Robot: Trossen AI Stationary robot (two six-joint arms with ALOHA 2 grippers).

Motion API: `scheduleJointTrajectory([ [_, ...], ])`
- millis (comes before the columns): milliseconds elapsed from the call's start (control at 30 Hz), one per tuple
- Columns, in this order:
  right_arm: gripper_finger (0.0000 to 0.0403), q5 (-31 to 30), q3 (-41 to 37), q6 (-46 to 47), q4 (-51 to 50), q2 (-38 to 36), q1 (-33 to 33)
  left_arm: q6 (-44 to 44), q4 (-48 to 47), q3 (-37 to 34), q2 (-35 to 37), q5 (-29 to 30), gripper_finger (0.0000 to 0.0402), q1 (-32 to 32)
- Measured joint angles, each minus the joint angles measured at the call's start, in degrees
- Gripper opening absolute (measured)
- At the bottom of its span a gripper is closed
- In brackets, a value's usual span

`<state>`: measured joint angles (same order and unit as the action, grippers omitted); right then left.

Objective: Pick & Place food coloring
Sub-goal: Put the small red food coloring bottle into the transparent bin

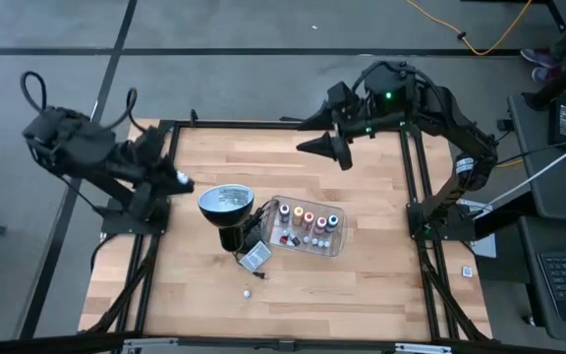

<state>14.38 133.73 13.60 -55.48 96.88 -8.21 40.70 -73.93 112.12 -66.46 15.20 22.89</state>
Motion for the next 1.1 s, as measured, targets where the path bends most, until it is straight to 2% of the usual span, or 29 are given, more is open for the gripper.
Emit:
scheduleJointTrajectory([
  [300, 0.0284, 1.9, 0.1, 1.8, 3.7, 0.8, -1.5, -14.9, -2.2, 4.4, -6.0, -16.5, 0.0063, -17.4],
  [567, 0.0284, 1.8, 0.0, 5.0, 3.5, 3.0, -1.3, -25.6, -4.8, 6.0, -13.8, -26.4, 0.0063, -26.9],
  [833, 0.0277, 1.2, 0.0, 3.1, 3.4, 6.7, 0.7, -31.0, -4.3, 6.0, -21.1, -28.0, 0.0063, -30.3],
  [1100, 0.0262, 0.3, 0.0, -2.0, 3.0, 7.7, 0.5, -32.5, -1.5, 6.0, -24.1, -30.5, 0.0063, -32.2],
])
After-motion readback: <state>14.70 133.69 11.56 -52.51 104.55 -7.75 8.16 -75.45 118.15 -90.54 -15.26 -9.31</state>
